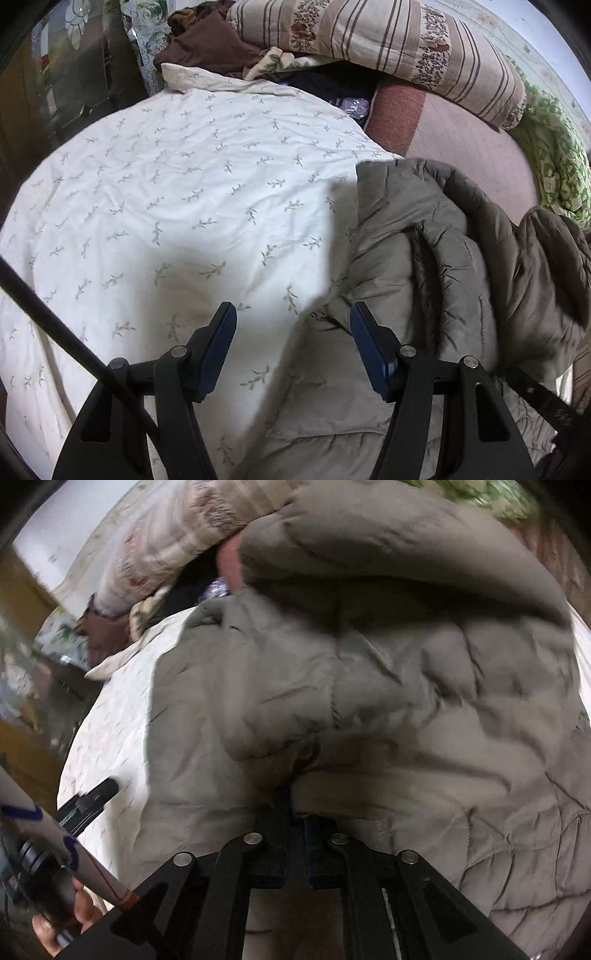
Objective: Fold large clothes
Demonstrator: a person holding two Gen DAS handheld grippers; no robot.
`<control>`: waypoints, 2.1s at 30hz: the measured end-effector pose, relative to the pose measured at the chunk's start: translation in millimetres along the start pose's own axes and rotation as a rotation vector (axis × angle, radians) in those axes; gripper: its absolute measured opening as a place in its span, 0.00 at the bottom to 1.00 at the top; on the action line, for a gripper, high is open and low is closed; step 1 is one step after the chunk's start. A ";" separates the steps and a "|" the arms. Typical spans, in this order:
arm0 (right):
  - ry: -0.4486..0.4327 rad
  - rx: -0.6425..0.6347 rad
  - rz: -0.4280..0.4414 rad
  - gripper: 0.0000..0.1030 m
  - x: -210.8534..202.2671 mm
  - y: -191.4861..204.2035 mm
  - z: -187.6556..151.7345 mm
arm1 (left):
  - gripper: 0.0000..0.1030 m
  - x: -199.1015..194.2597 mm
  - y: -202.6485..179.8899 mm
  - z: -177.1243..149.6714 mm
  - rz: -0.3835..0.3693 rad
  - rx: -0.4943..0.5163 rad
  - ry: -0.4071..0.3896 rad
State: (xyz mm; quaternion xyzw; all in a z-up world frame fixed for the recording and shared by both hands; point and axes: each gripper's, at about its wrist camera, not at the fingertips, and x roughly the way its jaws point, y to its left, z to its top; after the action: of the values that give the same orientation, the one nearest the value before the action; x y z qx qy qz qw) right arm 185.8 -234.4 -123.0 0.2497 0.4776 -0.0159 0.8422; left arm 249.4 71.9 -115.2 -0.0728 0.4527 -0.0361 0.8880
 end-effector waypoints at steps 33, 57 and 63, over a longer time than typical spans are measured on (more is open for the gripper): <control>-0.111 -0.247 -0.242 0.48 33.9 4.4 70.4 | 0.61 10.2 6.7 12.4 0.002 0.003 0.033; -0.050 -0.012 -0.160 0.69 -142.5 -150.2 0.8 | 0.61 -31.6 17.7 -19.8 -0.149 0.054 0.053; -0.039 0.252 -0.134 0.69 -159.3 -270.6 -39.3 | 0.61 -41.3 52.7 -68.0 -0.258 -0.044 0.181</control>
State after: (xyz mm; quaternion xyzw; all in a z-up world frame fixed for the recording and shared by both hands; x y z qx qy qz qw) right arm -3.8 -487.7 -119.7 0.3206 0.4708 -0.1368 0.8105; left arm 170.0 122.6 -130.2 -0.1461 0.5185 -0.1466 0.8297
